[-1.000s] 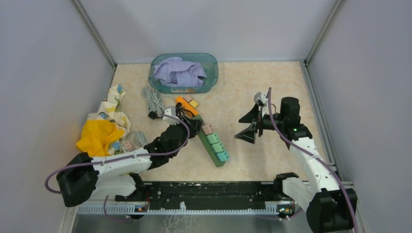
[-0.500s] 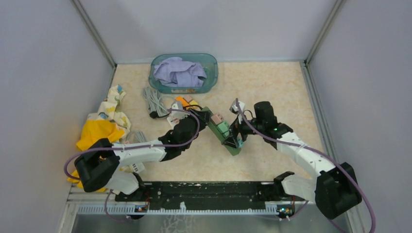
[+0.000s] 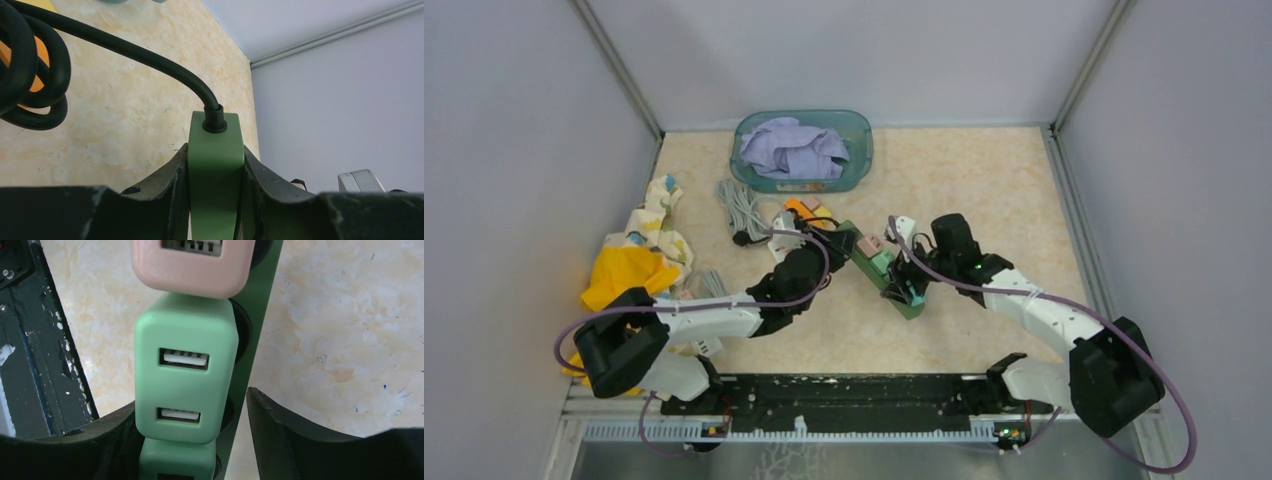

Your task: Pull the plug off the socket

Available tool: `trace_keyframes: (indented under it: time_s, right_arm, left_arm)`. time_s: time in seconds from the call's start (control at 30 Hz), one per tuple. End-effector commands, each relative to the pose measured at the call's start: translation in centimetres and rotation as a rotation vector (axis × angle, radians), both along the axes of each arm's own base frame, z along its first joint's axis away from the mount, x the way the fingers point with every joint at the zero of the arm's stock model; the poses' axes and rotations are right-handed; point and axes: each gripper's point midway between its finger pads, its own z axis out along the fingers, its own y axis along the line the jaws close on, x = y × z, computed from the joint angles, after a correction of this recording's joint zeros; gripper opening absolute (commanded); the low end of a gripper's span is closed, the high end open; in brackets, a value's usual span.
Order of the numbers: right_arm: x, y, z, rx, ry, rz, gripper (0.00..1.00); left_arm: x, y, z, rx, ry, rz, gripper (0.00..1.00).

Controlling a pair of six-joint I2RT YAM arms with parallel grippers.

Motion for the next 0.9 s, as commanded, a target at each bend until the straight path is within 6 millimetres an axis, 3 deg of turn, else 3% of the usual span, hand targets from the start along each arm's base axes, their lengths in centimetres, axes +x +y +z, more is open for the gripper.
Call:
trace_keyframes:
  time_s: [0.0, 0.1, 0.23, 0.37, 0.47, 0.63, 0.73, 0.87]
  right_arm:
    - [0.6, 0.5, 2.2, 0.017, -0.108, 0.044, 0.13]
    - [0.6, 0.2, 3.0, 0.037, -0.107, 0.060, 0.08]
    - [-0.2, -0.5, 5.0, 0.105, -0.117, 0.142, 0.05]
    - [-0.8, -1.1, 6.6, 0.096, -0.197, 0.220, 0.02]
    - [-1.0, -0.9, 7.5, 0.076, -0.230, 0.316, 0.01]
    - [1.8, 0.0, 10.8, 0.052, -0.317, 0.349, 0.00]
    - [3.3, -0.4, 9.9, -0.041, -0.324, 0.360, 0.00]
    - [3.3, -1.8, 5.9, -0.148, -0.270, 0.369, 0.00]
  left_arm:
    - [-1.2, -0.6, 7.7, -0.258, -0.136, -0.063, 0.34]
    - [-2.1, -0.3, 8.2, -0.191, -0.196, -0.108, 0.73]
    - [-4.3, 0.2, 9.2, -0.022, -0.312, -0.218, 0.97]
    - [-6.8, 1.8, 8.7, 0.288, -0.398, -0.342, 1.00]
    - [-8.3, 4.1, 8.0, 0.456, -0.387, -0.392, 1.00]
    - [-10.1, 8.4, 7.6, 0.588, -0.326, -0.394, 1.00]
    - [-11.0, 10.4, 8.1, 0.595, -0.305, -0.372, 1.00]
    - [-12.1, 11.2, 7.6, 0.579, -0.303, -0.395, 1.00]
